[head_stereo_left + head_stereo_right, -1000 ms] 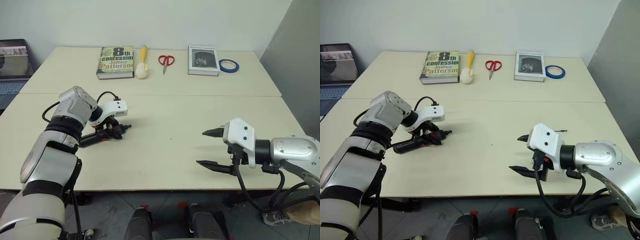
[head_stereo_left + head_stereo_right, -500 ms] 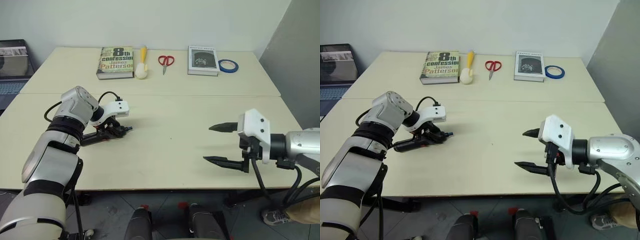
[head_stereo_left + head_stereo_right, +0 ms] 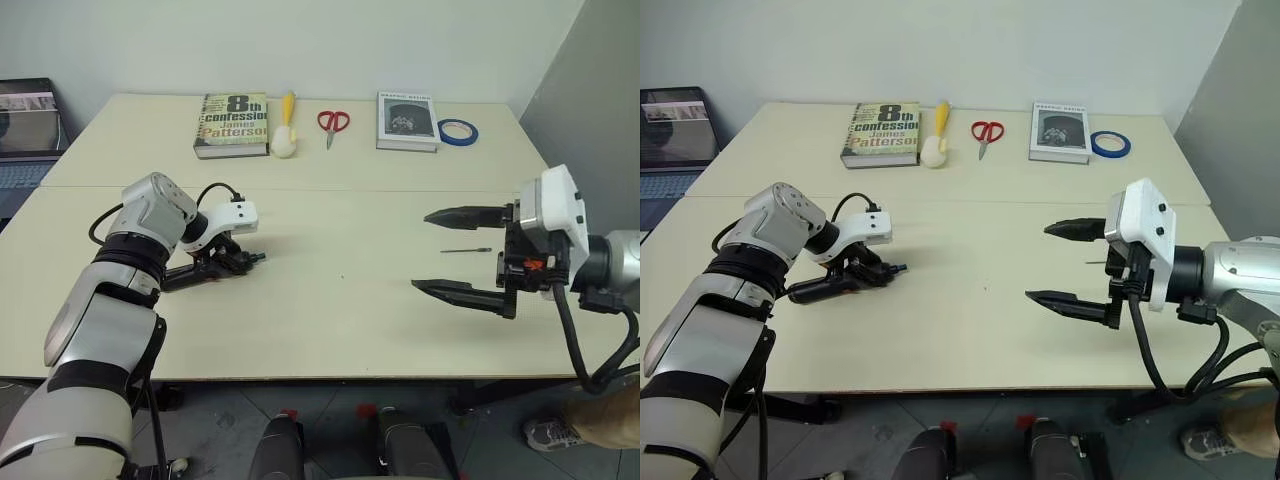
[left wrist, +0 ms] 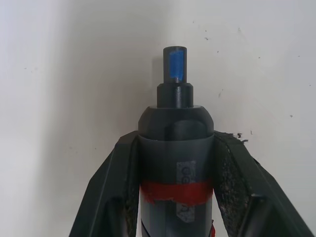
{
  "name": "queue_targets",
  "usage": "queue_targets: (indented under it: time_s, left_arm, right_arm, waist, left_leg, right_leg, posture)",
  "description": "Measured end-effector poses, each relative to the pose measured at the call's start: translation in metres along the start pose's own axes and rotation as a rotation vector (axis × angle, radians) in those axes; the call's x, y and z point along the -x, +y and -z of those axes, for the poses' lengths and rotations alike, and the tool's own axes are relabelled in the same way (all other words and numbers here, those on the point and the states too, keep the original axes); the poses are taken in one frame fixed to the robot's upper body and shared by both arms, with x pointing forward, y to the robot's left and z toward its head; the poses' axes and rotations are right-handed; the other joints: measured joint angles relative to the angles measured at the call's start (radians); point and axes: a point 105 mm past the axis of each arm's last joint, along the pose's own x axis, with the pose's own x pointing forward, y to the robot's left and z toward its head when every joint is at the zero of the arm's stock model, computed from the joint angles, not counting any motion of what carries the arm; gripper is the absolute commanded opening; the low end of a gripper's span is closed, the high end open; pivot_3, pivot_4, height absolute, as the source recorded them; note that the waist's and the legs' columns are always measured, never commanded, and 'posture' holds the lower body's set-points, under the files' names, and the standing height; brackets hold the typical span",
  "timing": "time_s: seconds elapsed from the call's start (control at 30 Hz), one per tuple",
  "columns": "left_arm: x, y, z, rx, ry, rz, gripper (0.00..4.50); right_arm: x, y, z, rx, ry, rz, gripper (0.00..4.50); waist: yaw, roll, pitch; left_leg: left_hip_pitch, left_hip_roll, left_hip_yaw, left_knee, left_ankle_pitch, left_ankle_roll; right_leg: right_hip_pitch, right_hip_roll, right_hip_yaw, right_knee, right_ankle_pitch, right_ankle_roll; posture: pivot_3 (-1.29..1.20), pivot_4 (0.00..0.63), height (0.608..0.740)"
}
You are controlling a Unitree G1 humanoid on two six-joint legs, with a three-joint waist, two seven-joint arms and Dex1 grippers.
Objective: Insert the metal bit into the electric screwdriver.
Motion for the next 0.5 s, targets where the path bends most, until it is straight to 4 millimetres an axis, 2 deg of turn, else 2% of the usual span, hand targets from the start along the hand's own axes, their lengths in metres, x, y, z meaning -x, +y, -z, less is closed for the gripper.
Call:
queue_targets:
  time_s: [0.5]
  left_arm:
    - [0.0,-0.0003,-0.0003,-0.01,-0.006,0.002,1.65]
  right_arm:
    - [0.0011,-0.0008,0.0009,-0.004,0.006,0.0,4.5]
  waist:
    - [0.0,0.0,0.0]
  left_leg:
    - [0.0,0.0,0.0,0.0,0.0,0.0]
  right_leg:
    - [0.0,0.0,0.0,0.0,0.0,0.0]
  posture:
    - [0.0,0.15,0.74]
